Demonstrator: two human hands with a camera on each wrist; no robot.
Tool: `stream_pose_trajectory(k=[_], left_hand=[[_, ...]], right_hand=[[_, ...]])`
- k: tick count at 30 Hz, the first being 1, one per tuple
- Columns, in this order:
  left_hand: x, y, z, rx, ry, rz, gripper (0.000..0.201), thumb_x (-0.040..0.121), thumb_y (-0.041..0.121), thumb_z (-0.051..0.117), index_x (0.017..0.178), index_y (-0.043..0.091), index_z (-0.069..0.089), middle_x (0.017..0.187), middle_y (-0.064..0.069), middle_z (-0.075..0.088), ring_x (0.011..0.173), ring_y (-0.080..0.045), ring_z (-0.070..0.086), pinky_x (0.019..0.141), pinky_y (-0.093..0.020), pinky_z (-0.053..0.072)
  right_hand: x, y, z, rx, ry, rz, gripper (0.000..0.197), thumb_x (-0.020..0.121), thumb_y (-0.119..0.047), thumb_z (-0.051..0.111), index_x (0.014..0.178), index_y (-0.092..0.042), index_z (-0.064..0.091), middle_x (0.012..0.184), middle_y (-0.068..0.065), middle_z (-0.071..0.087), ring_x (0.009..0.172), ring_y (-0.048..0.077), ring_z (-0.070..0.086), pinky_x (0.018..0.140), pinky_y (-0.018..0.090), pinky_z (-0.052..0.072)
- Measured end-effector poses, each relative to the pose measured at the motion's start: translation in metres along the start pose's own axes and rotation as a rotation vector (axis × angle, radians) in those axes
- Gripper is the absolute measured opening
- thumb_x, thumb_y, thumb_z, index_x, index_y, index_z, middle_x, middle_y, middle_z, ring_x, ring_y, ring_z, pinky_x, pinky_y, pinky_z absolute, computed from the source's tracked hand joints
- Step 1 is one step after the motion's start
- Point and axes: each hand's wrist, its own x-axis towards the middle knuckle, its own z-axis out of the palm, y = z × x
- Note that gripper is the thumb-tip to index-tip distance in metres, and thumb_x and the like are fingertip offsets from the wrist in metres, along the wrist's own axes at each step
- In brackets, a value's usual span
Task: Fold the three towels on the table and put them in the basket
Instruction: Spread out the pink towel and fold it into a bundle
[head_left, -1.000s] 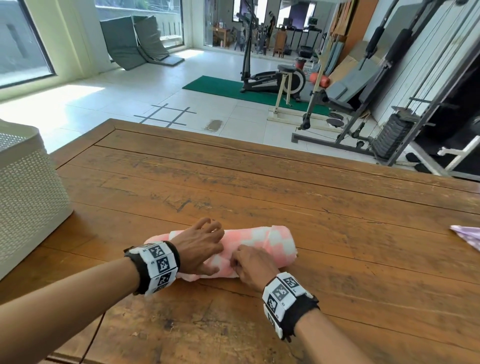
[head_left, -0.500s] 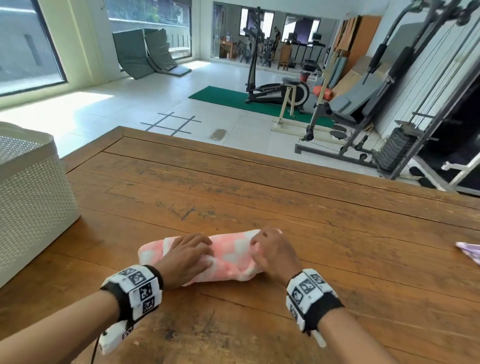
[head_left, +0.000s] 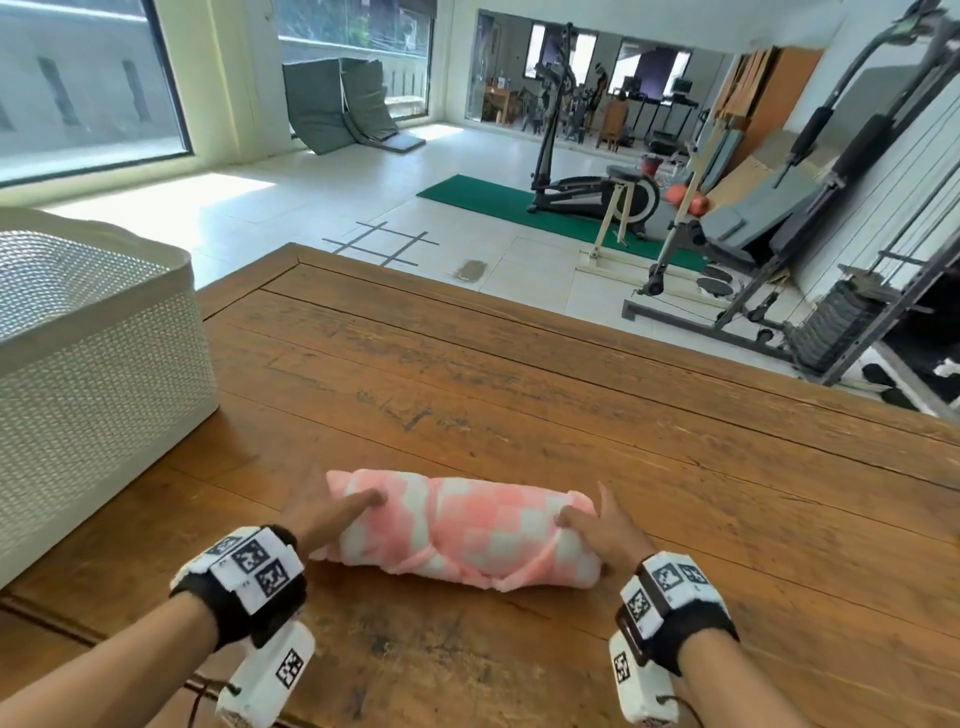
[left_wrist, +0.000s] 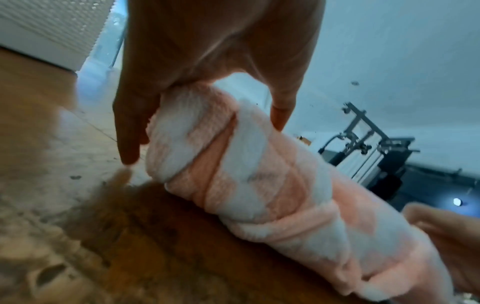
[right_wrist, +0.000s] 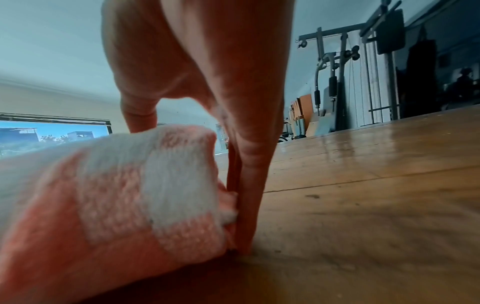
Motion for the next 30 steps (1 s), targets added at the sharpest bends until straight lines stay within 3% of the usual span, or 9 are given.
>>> stream_pose_trajectory(k=[4, 6, 8, 11, 17, 20, 23, 26, 30], left_hand=[[-0.01, -0.005, -0.002, -0.182, -0.18, -0.034, 0.093, 0.063, 0.073, 0.065, 0.131, 0.012, 0.048, 0.132, -0.013, 0.053, 0.109, -0.031, 0.056, 0.086, -0.04, 0.052], [-0.017, -0.011, -0.005, -0.289, -0.153, -0.081, 0.083, 0.07, 0.059, 0.073, 0.133, 0.014, 0.042, 0.131, -0.014, 0.05, 0.101, -0.03, 0.055, 0.067, -0.041, 0.057], [-0.023, -0.017, -0.011, -0.312, -0.1, -0.047, 0.086, 0.07, 0.042, 0.081, 0.136, 0.011, 0.036, 0.134, -0.014, 0.047, 0.106, -0.028, 0.052, 0.066, -0.036, 0.054], [-0.037, -0.015, -0.033, -0.437, -0.011, 0.144, 0.091, 0.064, 0.034, 0.086, 0.136, 0.019, 0.031, 0.131, -0.007, 0.046, 0.114, -0.026, 0.051, 0.066, -0.033, 0.055], [-0.083, 0.023, -0.113, -0.454, 0.215, 0.406, 0.059, 0.072, 0.033, 0.078, 0.119, 0.028, 0.043, 0.1, 0.012, 0.055, 0.09, -0.008, 0.058, 0.057, -0.014, 0.05], [-0.107, 0.028, -0.158, -0.422, 0.384, 0.428, 0.063, 0.067, 0.045, 0.078, 0.119, 0.029, 0.045, 0.1, 0.008, 0.06, 0.085, -0.006, 0.059, 0.06, -0.022, 0.049], [-0.135, 0.025, -0.204, -0.469, 0.482, 0.498, 0.035, 0.071, 0.044, 0.076, 0.098, 0.035, 0.056, 0.089, 0.019, 0.07, 0.081, 0.0, 0.067, 0.065, -0.025, 0.057], [-0.148, 0.009, -0.253, -0.46, 0.621, 0.438, 0.067, 0.061, 0.064, 0.076, 0.113, 0.031, 0.052, 0.103, 0.011, 0.067, 0.093, -0.008, 0.066, 0.074, -0.037, 0.059], [-0.154, -0.027, -0.322, -0.301, 0.724, 0.339, 0.072, 0.06, 0.077, 0.069, 0.114, 0.031, 0.058, 0.103, 0.009, 0.069, 0.093, -0.014, 0.067, 0.077, -0.044, 0.058]], right_hand=[[-0.013, 0.0, 0.008, -0.017, -0.114, 0.012, 0.07, 0.078, -0.056, 0.056, 0.14, -0.029, 0.037, 0.134, 0.004, 0.048, 0.117, 0.026, 0.05, 0.098, 0.042, 0.045], [-0.023, 0.003, 0.014, -0.015, -0.107, -0.086, 0.056, 0.083, -0.057, 0.06, 0.129, -0.028, 0.047, 0.133, 0.002, 0.054, 0.112, 0.022, 0.056, 0.096, 0.04, 0.047], [-0.032, 0.003, 0.02, 0.018, -0.039, -0.181, 0.048, 0.082, -0.048, 0.067, 0.12, -0.026, 0.05, 0.121, 0.002, 0.06, 0.104, 0.018, 0.059, 0.092, 0.04, 0.05], [-0.043, -0.02, 0.016, 0.157, 0.019, -0.313, 0.064, 0.077, -0.036, 0.076, 0.131, -0.021, 0.045, 0.119, 0.002, 0.058, 0.101, 0.016, 0.059, 0.083, 0.034, 0.055], [-0.054, -0.13, -0.004, 0.21, -0.04, -0.629, 0.057, 0.076, -0.032, 0.077, 0.124, -0.031, 0.046, 0.114, -0.006, 0.056, 0.101, 0.013, 0.058, 0.072, 0.029, 0.057], [-0.057, -0.192, 0.004, 0.197, -0.057, -0.752, 0.06, 0.074, -0.037, 0.077, 0.124, -0.033, 0.043, 0.111, -0.007, 0.054, 0.098, 0.012, 0.057, 0.07, 0.026, 0.055], [-0.069, -0.261, 0.027, 0.18, -0.088, -0.847, 0.065, 0.074, -0.04, 0.077, 0.128, -0.028, 0.043, 0.109, -0.006, 0.053, 0.096, 0.012, 0.056, 0.077, 0.03, 0.055], [-0.086, -0.326, 0.059, 0.204, -0.182, -0.977, 0.064, 0.075, -0.036, 0.077, 0.129, -0.02, 0.047, 0.11, -0.005, 0.056, 0.098, 0.012, 0.059, 0.081, 0.031, 0.055], [-0.111, -0.399, 0.112, 0.147, -0.321, -1.084, 0.053, 0.078, -0.034, 0.074, 0.121, -0.018, 0.048, 0.101, -0.007, 0.056, 0.089, 0.009, 0.059, 0.068, 0.024, 0.054]])
